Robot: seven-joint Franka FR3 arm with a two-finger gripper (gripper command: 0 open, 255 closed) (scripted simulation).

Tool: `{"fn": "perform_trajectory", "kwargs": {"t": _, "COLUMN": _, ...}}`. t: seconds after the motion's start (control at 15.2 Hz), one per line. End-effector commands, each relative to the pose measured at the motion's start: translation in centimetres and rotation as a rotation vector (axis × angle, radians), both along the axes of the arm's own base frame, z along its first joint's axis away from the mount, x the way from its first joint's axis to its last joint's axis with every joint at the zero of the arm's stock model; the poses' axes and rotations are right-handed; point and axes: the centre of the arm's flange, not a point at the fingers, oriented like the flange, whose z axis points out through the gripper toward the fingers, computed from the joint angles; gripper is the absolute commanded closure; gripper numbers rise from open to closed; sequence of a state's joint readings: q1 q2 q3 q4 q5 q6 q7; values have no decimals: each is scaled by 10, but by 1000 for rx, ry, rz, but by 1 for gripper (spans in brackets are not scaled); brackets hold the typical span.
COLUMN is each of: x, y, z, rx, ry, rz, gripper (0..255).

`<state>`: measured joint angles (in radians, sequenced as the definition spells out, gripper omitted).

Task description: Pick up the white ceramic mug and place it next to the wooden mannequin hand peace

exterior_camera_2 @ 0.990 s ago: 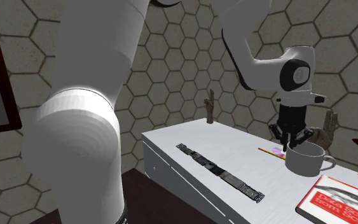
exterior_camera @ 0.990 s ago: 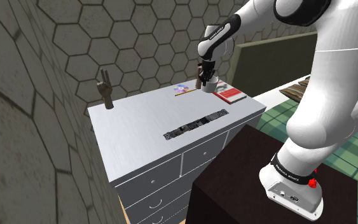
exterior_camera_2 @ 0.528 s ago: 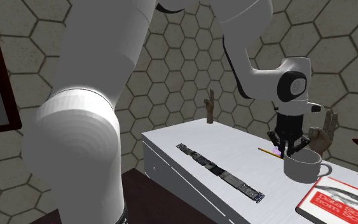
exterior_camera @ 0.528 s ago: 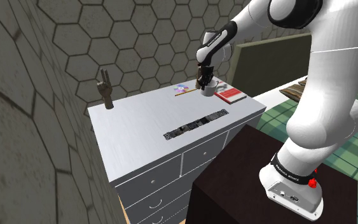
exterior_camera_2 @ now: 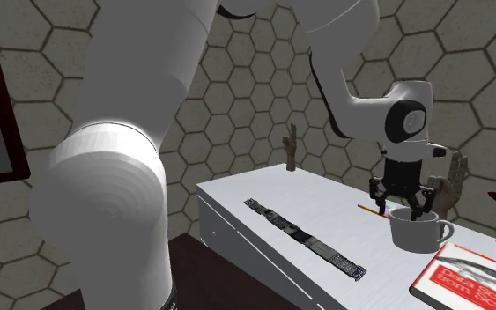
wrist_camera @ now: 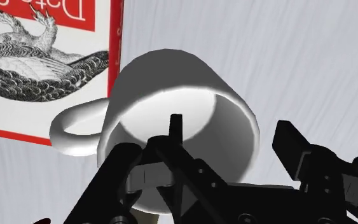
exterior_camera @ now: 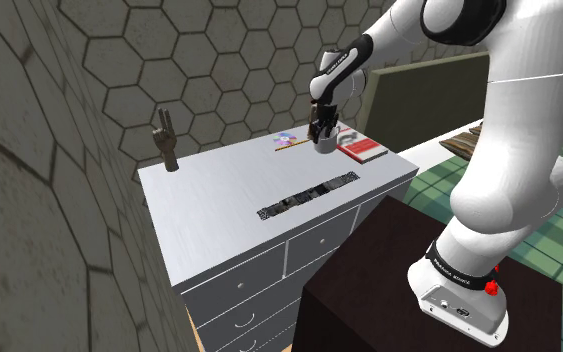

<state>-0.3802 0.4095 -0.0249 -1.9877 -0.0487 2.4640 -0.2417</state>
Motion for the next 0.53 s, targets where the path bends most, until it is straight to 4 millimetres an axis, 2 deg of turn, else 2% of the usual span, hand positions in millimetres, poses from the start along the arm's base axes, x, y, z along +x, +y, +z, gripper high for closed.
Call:
{"fn": "perform_trajectory", "kwargs": {"t": 0.0, "x": -1, "y": -1, "z": -1, "rx": 0, "ry": 2, "rz": -2, "gripper": 0}}
{"fn": "perform_trajectory", "kwargs": {"t": 0.2, "x": 0, "y": 0, "z": 0, "rx": 0, "ry": 2, "rz": -2, "gripper": 0}}
{"fn": "perform_trajectory", "kwargs": {"t": 0.46, "x": -2, "y": 3, "z": 50, "rx": 0, "ry": 2, "rz": -2, "gripper": 0}}
